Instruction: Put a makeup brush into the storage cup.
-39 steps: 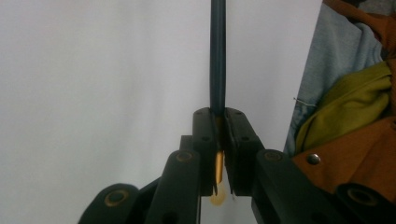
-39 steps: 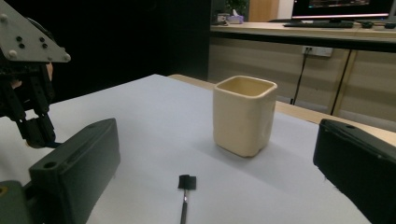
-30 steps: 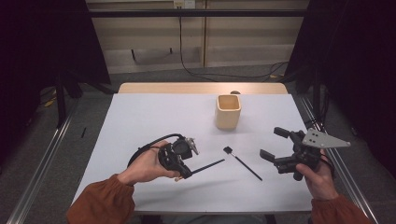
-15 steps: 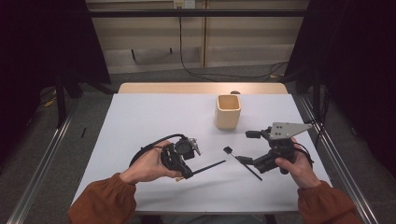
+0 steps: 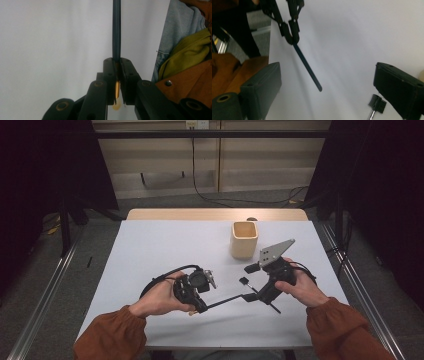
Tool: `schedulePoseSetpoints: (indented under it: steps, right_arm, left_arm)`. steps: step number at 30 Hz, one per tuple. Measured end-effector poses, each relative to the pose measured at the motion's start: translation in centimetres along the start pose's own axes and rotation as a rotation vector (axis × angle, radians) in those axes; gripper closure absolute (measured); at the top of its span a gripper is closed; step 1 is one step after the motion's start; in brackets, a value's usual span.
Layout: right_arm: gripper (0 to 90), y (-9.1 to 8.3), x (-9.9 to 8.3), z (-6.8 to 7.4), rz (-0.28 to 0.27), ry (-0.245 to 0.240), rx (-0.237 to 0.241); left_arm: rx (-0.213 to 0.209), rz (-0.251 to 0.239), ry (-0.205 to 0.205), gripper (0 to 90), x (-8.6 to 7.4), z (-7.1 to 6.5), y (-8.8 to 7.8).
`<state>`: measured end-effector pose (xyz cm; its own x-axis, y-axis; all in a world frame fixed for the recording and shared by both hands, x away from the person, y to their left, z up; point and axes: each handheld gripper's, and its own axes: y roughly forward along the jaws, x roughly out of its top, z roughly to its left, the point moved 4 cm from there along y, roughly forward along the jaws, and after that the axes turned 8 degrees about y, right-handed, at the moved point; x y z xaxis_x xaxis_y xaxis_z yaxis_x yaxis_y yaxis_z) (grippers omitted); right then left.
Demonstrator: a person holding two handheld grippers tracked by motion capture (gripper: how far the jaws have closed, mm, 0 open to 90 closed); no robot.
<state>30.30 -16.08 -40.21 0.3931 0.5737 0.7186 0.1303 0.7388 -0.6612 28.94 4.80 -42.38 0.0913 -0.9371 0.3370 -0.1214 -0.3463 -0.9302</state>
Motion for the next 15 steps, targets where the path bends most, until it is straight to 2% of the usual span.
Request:
schedulePoseSetpoints:
  steps: [3, 7, 10, 14, 15]
  right_arm:
    - [6.3, 0.7, 0.1, 0.0, 0.063, -0.023, 0.014]
    - [5.4, 1.4, 0.2, 0.3, 0.143, -0.076, 0.066]
    - [7.3, 1.9, 0.5, 0.5, 0.203, -0.097, 0.080]
    - [6.2, 2.7, 0.5, 0.6, 0.286, -0.118, 0.082]
    - [5.1, 2.9, 0.5, 0.6, 0.302, -0.112, 0.078]
  left_arm:
    - [0.002, 0.005, 0.000, 84.0, 0.0, 0.0, 0.0]
    - [-0.002, 0.009, 0.002, 84.0, 0.0, 0.0, 0.0]
    - [-0.004, 0.022, 0.020, 84.0, 0.0, 0.1, 0.0]
    - [0.002, 0.019, 0.018, 84.0, 0.0, 0.0, 0.0]
    - [-0.011, 0.026, 0.018, 84.0, 0.0, 0.0, -0.1]
